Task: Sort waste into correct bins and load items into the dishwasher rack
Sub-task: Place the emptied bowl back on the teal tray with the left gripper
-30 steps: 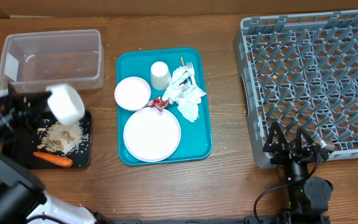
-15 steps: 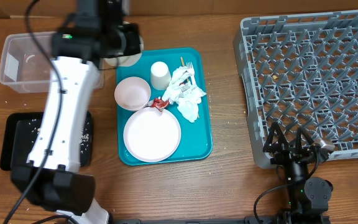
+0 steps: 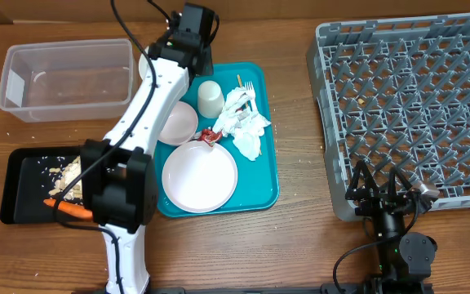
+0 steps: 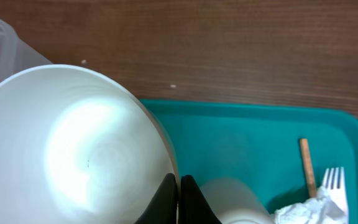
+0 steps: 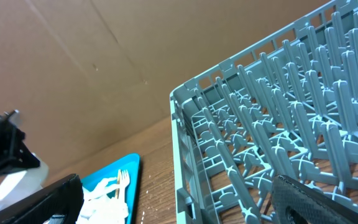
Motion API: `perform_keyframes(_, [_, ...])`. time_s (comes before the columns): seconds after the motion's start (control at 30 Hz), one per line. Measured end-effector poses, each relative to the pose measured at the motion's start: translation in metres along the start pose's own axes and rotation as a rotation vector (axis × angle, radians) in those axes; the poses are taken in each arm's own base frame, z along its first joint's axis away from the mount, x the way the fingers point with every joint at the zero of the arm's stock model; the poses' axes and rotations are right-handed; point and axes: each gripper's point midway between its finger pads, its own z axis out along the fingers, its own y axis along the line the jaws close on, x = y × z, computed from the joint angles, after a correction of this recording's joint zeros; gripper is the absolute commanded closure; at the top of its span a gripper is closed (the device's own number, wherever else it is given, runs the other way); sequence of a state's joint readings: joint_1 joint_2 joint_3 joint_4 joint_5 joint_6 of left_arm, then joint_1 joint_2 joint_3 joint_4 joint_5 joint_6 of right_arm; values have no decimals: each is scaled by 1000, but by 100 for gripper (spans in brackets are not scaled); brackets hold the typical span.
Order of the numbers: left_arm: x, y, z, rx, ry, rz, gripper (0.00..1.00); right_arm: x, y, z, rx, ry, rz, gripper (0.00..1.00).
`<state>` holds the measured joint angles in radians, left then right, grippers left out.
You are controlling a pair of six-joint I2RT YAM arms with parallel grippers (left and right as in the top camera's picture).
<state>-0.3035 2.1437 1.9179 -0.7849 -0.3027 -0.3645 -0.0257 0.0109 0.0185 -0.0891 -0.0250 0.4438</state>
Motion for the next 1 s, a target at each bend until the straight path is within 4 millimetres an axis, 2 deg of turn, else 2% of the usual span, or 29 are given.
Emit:
perform_keyframes(0.07, [8,-1,12,-9,24,8,93,0,0,0,0,0,0,0])
perform_keyframes(0.2, [17,-1,22,-19,50,16,88,0,0,0,0,1,0,0])
perform_keyframes(0.27, [17,-1,22,-20,53,17,71,0,0,0,0,0,0,0])
perform_keyframes(0.3, [19,-1,22,-18,59,16,66,0,0,0,0,1,0,0])
perform_keyframes(0.4, [24,-2,22,-8,82,20,62,0,0,0,0,0,0,0])
perform_keyframes(0.53, [30,0,21,-14,108,28,62,0,0,0,0,0,0,0])
perform_keyframes(0.63, [42,5,17,-33,160,45,60,0,0,0,0,0,0,0])
perform_keyframes(0.67, [43,7,14,-35,166,47,55,0,0,0,0,0,0,0])
perform_keyframes(0.7, [45,9,9,-40,185,52,28,0,0,0,0,0,0,0])
perform_keyframes(0.73, [43,10,2,-40,187,54,0,0,0,0,0,1,0,0])
perform_keyframes(0.8, [34,14,-19,-37,179,51,0,0,0,0,0,1,0,0])
perform_keyframes(0.9, [5,23,-79,-9,103,26,0,0,0,0,0,0,0,0])
perform_keyframes(0.97, [-21,37,-135,15,-6,-11,0,0,0,0,0,0,0,0])
perform_keyframes(1.0, [-33,53,-171,15,-73,-57,0,0,0,0,0,0,1,0])
